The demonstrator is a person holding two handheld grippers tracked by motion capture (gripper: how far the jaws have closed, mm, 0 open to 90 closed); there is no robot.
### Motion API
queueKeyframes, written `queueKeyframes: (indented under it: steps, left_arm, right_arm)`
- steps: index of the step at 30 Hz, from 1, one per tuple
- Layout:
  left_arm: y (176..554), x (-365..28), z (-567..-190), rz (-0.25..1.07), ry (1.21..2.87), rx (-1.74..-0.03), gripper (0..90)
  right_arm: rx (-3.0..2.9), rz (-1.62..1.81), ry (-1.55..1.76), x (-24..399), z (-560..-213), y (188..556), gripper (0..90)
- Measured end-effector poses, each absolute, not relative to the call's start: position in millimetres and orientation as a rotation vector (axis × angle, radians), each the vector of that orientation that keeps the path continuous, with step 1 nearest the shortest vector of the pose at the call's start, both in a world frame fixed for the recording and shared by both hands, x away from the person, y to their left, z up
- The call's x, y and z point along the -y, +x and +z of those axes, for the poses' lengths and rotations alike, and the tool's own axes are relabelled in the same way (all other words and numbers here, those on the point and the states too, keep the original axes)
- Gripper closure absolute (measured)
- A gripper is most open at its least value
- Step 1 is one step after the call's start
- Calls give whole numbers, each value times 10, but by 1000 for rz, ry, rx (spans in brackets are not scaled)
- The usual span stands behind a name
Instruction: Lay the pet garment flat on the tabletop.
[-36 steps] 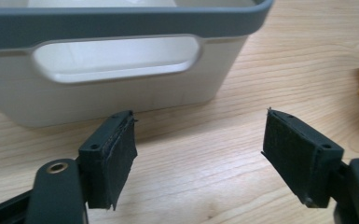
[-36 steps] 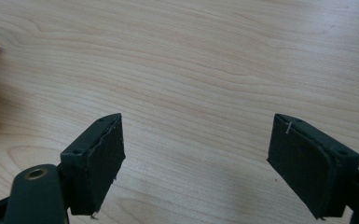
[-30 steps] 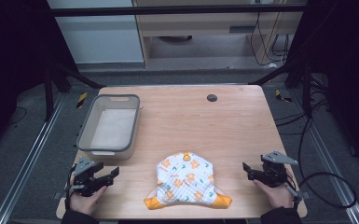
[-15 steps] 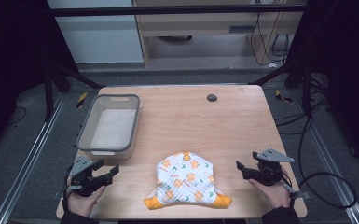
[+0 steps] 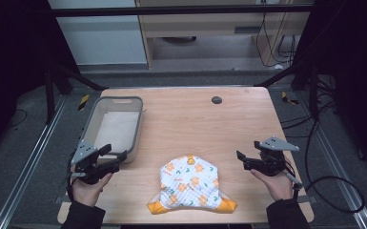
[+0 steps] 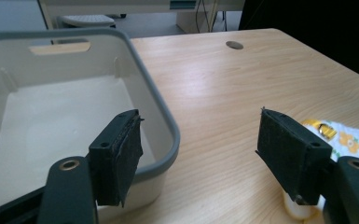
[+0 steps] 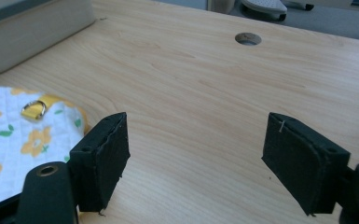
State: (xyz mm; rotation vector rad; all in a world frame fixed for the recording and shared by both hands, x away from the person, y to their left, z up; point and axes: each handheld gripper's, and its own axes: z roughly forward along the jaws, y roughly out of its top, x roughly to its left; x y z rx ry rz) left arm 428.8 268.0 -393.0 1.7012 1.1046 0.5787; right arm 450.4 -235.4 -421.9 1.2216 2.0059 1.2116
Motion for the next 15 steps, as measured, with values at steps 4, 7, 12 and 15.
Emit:
queueKeyframes:
  steps: [4, 7, 12, 15]
  left_arm:
    - [4357, -2554, -3881, 566, 1701, -1086, 308]
    - [4409, -2442, -3880, 557, 1700, -1076, 315]
    - [4482, -2214, -3948, 535, 1758, -1042, 326]
    - [4503, -2104, -4032, 522, 1801, -1034, 331]
  right_arm:
    - [-2013, 1226, 1228, 2285, -4154, 4562, 269]
    - [-2018, 1241, 1215, 2239, -4102, 4597, 309]
    - [-2029, 1274, 1194, 2138, -4062, 4622, 355]
    - [-2060, 1293, 1170, 2062, -4111, 4607, 377]
